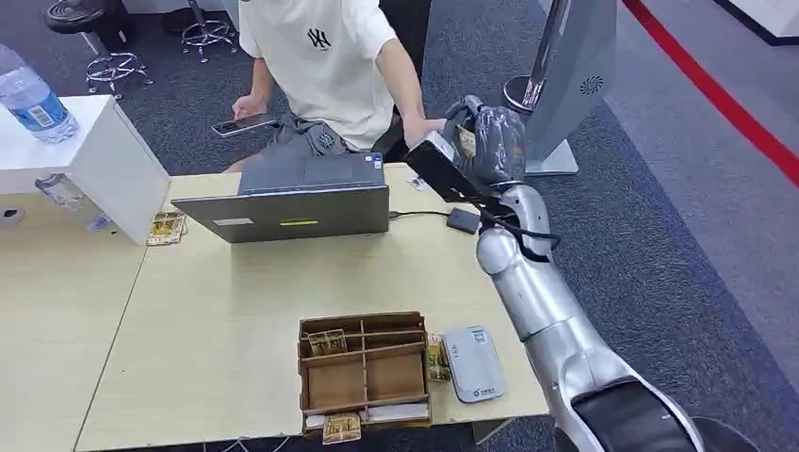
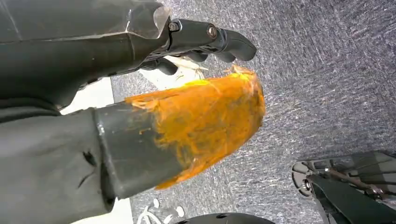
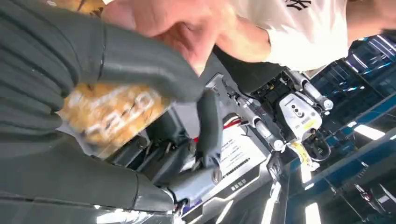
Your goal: Pass the card to the sensor for recognition and then transmit it.
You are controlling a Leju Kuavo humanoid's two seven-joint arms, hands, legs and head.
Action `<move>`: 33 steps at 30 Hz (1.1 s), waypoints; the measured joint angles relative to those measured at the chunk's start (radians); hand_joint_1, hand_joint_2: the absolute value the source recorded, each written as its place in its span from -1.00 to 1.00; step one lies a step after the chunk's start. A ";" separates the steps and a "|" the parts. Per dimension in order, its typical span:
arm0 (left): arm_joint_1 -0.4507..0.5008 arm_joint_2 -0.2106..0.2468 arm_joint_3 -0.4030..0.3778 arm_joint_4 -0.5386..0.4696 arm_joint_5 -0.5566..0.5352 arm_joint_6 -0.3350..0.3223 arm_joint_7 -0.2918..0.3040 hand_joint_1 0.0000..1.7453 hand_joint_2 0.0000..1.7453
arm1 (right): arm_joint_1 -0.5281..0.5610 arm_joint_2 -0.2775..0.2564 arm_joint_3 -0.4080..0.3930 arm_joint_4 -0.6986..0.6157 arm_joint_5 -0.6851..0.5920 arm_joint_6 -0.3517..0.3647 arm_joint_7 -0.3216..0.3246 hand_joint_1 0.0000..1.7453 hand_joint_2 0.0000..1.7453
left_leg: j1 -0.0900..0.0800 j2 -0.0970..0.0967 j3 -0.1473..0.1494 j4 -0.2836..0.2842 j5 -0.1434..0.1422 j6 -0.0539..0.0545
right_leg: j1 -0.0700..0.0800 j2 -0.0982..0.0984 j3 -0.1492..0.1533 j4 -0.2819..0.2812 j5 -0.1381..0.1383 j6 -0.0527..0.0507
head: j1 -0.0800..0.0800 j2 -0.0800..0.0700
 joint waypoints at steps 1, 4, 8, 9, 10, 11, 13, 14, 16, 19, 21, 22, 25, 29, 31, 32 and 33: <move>0.000 0.000 0.000 0.000 0.000 0.000 0.000 -1.00 -1.00 | 0.000 0.001 0.000 0.000 0.001 -0.002 0.001 -1.00 1.00 | 0.000 0.000 0.000 0.000 0.000 0.000 | 0.000 0.000 0.000 0.000 0.000 0.000 | 0.000 0.000; 0.000 0.000 0.000 0.000 0.000 0.000 0.000 -1.00 -1.00 | 0.001 0.004 0.000 0.000 0.007 -0.008 0.002 -1.00 1.00 | 0.000 0.000 0.000 0.000 0.000 0.000 | 0.000 0.000 0.000 0.000 0.000 0.000 | 0.000 0.000; 0.000 0.000 0.000 0.000 0.001 0.000 0.000 -1.00 -1.00 | 0.008 0.008 0.000 -0.007 0.008 -0.010 0.002 -1.00 1.00 | 0.000 0.000 0.000 0.000 0.000 0.000 | 0.000 0.000 0.000 0.000 0.000 0.000 | 0.000 0.000; 0.000 0.000 0.000 0.000 0.002 0.000 0.000 -1.00 -1.00 | 0.013 0.010 0.000 -0.014 0.002 -0.010 -0.001 -1.00 -1.00 | 0.000 0.000 0.000 0.000 0.000 0.000 | 0.000 0.000 0.000 0.000 0.000 0.000 | 0.000 0.000; 0.000 0.000 0.000 0.000 0.003 0.000 0.000 -1.00 -1.00 | 0.020 0.011 0.000 -0.023 -0.009 -0.010 -0.006 -1.00 -1.00 | 0.000 0.000 0.000 0.000 0.000 0.000 | 0.000 0.000 0.000 0.000 0.000 0.000 | 0.000 0.000; 0.000 0.000 0.000 0.000 0.003 0.000 0.000 -1.00 -1.00 | 0.028 0.013 0.000 -0.035 -0.020 -0.009 -0.013 -1.00 -1.00 | 0.000 0.000 0.000 0.000 0.000 0.000 | 0.000 0.000 0.000 0.000 0.000 0.000 | 0.000 0.000; 0.000 0.000 0.000 0.000 0.007 0.000 0.000 -1.00 -1.00 | 0.050 0.017 -0.001 -0.070 -0.056 -0.007 -0.032 -1.00 -1.00 | 0.000 0.000 0.000 0.000 0.000 0.000 | 0.000 0.000 0.000 0.000 0.000 0.000 | 0.000 0.000; 0.000 0.000 0.000 0.000 0.006 0.000 0.000 -1.00 -1.00 | 0.063 0.018 -0.001 -0.090 -0.072 -0.005 -0.040 -1.00 -1.00 | 0.000 0.000 0.000 0.000 0.000 0.000 | 0.000 0.000 0.000 0.000 0.000 0.000 | 0.000 0.000; 0.000 0.000 0.000 0.000 0.012 0.002 0.000 -1.00 -1.00 | 0.095 0.022 -0.001 -0.139 -0.135 0.021 -0.066 -1.00 -1.00 | 0.000 0.000 0.000 0.000 0.000 0.000 | 0.000 0.000 0.000 0.000 0.000 0.000 | 0.000 0.000; 0.001 0.000 0.000 0.000 0.027 0.005 0.000 -1.00 -1.00 | 0.162 0.032 0.002 -0.247 -0.282 0.102 -0.110 -1.00 -1.00 | 0.000 0.000 0.000 0.000 0.000 0.000 | 0.000 0.000 0.000 0.000 0.000 0.000 | 0.000 0.000; 0.002 0.000 0.000 0.000 0.035 0.007 0.000 -1.00 -1.00 | 0.211 0.036 0.011 -0.330 -0.390 0.173 -0.130 -1.00 -1.00 | 0.000 -0.001 -0.001 0.000 0.000 0.000 | 0.000 -0.001 -0.001 0.000 -0.001 0.000 | 0.000 0.000; 0.002 0.000 0.000 0.000 0.040 0.010 0.000 -1.00 -1.00 | 0.232 0.037 0.019 -0.366 -0.444 0.216 -0.135 -1.00 -1.00 | 0.000 0.000 -0.001 0.000 0.000 0.000 | 0.000 -0.001 -0.001 0.000 -0.001 0.000 | 0.000 0.000; 0.002 0.000 0.004 0.000 0.053 0.015 -0.003 -1.00 -1.00 | 0.298 0.037 0.043 -0.469 -0.620 0.358 -0.159 -1.00 -1.00 | 0.000 -0.001 -0.001 0.000 0.000 0.000 | 0.000 -0.001 -0.001 0.000 -0.001 0.000 | 0.000 0.000; 0.002 0.000 0.015 0.000 0.063 0.018 -0.011 -1.00 -1.00 | 0.378 0.029 0.081 -0.582 -0.840 0.592 -0.183 -1.00 -1.00 | 0.000 -0.001 -0.001 0.000 0.000 0.000 | 0.000 -0.001 -0.001 0.000 -0.001 0.000 | 0.000 0.000; 0.002 0.001 0.019 0.000 0.066 0.021 -0.012 -1.00 -1.00 | 0.409 0.016 0.101 -0.617 -0.908 0.703 -0.195 -1.00 -1.00 | 0.000 -0.001 -0.001 0.000 0.000 0.000 | 0.000 -0.001 -0.001 0.000 -0.001 0.000 | 0.000 0.000; 0.002 0.002 0.020 0.000 0.067 0.022 -0.012 -1.00 -1.00 | 0.423 0.008 0.111 -0.629 -0.935 0.759 -0.201 -1.00 -1.00 | 0.000 0.000 -0.001 0.000 0.000 0.000 | 0.000 -0.001 -0.001 0.000 -0.001 0.000 | 0.000 0.000; 0.002 0.002 0.021 0.000 0.069 0.023 -0.012 -1.00 -1.00 | 0.437 0.000 0.119 -0.639 -0.953 0.804 -0.206 -1.00 -1.00 | 0.000 -0.001 -0.001 0.000 0.000 0.000 | 0.000 -0.001 -0.001 0.000 -0.001 0.000 | 0.000 0.000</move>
